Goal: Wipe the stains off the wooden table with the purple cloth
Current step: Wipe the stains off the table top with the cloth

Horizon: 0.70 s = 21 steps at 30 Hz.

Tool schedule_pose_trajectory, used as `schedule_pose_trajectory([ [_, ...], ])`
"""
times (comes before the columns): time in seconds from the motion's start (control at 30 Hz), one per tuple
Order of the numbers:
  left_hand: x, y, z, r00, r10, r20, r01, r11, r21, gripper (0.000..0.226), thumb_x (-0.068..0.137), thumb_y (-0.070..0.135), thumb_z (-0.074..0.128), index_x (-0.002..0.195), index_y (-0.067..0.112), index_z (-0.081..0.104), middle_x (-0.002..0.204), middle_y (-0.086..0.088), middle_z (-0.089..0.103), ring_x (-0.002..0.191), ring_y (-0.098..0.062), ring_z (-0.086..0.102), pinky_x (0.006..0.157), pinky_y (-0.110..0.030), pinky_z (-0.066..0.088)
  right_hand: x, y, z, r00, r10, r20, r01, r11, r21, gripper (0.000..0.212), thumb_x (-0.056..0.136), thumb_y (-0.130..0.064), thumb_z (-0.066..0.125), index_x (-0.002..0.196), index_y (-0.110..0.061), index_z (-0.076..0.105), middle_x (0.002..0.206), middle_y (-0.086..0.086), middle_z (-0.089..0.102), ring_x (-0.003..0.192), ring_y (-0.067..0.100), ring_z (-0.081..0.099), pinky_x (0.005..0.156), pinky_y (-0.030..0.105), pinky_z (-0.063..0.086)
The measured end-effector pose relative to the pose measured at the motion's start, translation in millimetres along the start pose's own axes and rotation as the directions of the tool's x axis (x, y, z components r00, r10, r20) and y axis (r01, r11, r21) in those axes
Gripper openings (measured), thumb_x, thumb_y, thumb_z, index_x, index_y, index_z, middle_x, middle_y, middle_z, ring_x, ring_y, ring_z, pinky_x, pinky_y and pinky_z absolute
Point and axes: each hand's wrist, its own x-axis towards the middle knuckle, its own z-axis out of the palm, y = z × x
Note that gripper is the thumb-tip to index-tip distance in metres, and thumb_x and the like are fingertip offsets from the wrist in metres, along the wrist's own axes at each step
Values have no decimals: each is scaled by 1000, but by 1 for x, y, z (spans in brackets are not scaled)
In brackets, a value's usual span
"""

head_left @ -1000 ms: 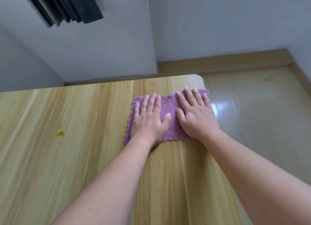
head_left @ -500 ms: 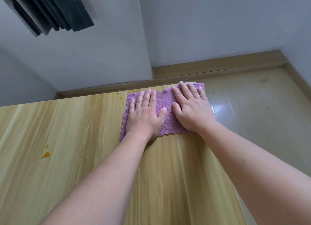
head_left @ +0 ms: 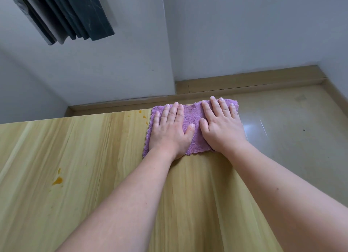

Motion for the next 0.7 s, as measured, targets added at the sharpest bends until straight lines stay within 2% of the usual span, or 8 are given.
schedule_pose_trajectory([
  [0.2,0,-45,-6,1000,11,0,-11,1000,-6,71,97,59,15,156,24,-2,164,9,-7,149,-10,-13,120,-39,-10,8,-34,7,999,-28,33,28,1000,12,62,97,-45,16,155,-25,10,164,1,2,150,20,-3,121,43,-3],
  [0.53,-12,-159,-23,998,-70,-6,70,997,26,71,96,59,20,157,26,4,164,9,-1,150,-10,-7,121,-38,-7,24,-143,30,993,-114,31,111,991,76,64,96,-45,13,155,-23,10,164,2,3,150,20,-5,120,44,-8],
  [0.7,-11,-174,-23,996,-87,9,86,996,28,71,97,59,19,157,25,2,164,9,-3,150,-10,-9,121,-39,-8,28,-155,35,992,-124,18,123,991,50,65,94,-47,12,155,-23,13,163,1,7,150,20,-2,120,44,-5],
])
